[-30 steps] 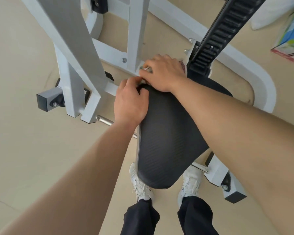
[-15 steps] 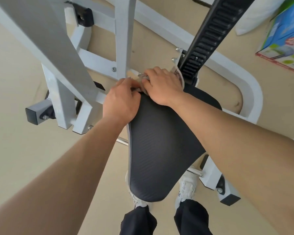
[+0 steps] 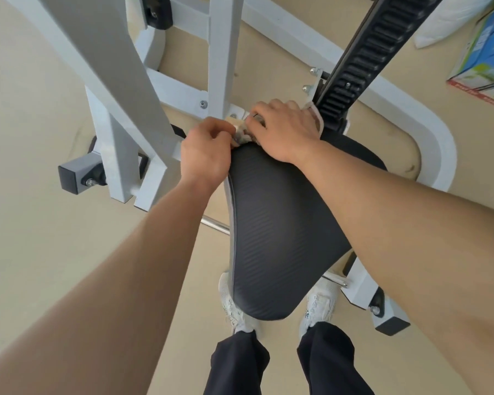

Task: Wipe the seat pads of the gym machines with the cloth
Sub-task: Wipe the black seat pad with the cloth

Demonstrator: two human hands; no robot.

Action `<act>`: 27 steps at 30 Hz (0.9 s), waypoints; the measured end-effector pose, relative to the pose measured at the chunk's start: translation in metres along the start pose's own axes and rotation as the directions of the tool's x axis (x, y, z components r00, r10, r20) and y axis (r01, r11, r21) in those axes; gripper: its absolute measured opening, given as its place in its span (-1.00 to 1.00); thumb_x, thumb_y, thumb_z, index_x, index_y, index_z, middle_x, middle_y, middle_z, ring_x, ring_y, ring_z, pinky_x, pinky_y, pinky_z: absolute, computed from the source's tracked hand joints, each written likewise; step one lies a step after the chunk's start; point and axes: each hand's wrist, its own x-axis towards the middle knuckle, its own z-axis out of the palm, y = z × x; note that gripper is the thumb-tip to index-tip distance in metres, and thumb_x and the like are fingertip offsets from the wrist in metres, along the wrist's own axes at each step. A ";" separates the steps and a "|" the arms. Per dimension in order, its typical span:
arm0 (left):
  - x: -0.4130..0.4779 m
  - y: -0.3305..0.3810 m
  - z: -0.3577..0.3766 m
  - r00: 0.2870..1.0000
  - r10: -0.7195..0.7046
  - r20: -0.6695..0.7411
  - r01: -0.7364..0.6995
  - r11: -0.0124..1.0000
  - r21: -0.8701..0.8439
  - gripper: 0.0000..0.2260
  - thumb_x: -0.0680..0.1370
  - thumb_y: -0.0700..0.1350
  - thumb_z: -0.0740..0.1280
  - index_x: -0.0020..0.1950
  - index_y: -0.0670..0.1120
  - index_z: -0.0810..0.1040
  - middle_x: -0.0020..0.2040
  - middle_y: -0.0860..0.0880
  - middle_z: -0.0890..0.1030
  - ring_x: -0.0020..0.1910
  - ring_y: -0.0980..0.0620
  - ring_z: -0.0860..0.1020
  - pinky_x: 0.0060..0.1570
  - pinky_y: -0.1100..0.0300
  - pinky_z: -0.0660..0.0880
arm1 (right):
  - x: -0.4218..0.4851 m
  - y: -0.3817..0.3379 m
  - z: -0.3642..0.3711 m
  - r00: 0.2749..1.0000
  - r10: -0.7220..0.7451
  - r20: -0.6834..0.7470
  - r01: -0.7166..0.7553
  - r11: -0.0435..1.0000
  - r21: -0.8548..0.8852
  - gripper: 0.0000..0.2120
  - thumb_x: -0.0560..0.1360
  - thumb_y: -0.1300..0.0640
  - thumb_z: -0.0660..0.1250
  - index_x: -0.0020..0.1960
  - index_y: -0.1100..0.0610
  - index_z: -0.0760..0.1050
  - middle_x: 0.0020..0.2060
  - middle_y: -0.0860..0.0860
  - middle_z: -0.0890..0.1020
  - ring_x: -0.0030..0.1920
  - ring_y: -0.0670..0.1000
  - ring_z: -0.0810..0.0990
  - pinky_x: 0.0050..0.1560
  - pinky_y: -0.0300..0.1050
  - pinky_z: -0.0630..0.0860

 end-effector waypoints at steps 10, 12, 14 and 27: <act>-0.070 -0.065 -0.042 0.960 -0.191 0.206 0.196 0.981 -0.003 -0.85 0.38 -0.06 0.28 -0.32 -0.01 0.63 -0.23 -0.03 0.71 -0.09 -0.04 0.65 -0.09 0.06 0.51 | -0.060 -0.069 0.007 0.727 -0.584 0.362 0.684 0.660 -0.311 -0.50 0.61 -0.12 -0.08 0.13 -0.10 0.63 0.16 -0.06 0.64 0.34 0.12 0.45 0.57 0.21 0.00; -0.090 -0.079 -0.041 0.949 -0.261 0.180 0.278 0.958 -0.077 -0.85 0.41 -0.11 0.29 -0.31 -0.04 0.62 -0.30 -0.04 0.70 -0.19 0.00 0.64 -0.18 0.11 0.46 | -0.079 -0.078 0.005 0.583 -0.662 0.472 0.812 0.490 -0.316 -0.42 0.57 -0.14 -0.16 -0.06 -0.08 0.66 -0.03 -0.08 0.69 0.18 0.10 0.56 0.56 0.15 0.08; -0.109 -0.091 -0.034 0.949 -0.297 0.109 0.312 0.935 -0.169 -0.86 0.44 -0.11 0.28 -0.24 -0.01 0.62 -0.29 0.00 0.70 -0.19 0.02 0.64 -0.15 0.11 0.49 | -0.068 -0.074 -0.001 0.547 -0.654 0.522 0.835 0.474 -0.280 -0.55 0.55 -0.15 -0.05 -0.35 -0.09 0.47 -0.22 -0.08 0.62 0.01 0.06 0.56 0.44 0.10 0.26; -0.171 -0.089 -0.016 0.842 -0.508 -0.182 0.324 0.745 -0.584 -0.74 0.52 -0.30 0.17 -0.04 -0.11 0.64 -0.14 -0.03 0.70 -0.18 0.07 0.65 -0.12 0.20 0.54 | -0.094 -0.079 -0.005 0.505 -0.575 0.644 0.844 0.484 -0.229 -0.57 0.53 -0.19 -0.08 -0.41 -0.07 0.32 -0.38 -0.15 0.46 -0.18 0.05 0.45 0.23 0.12 0.40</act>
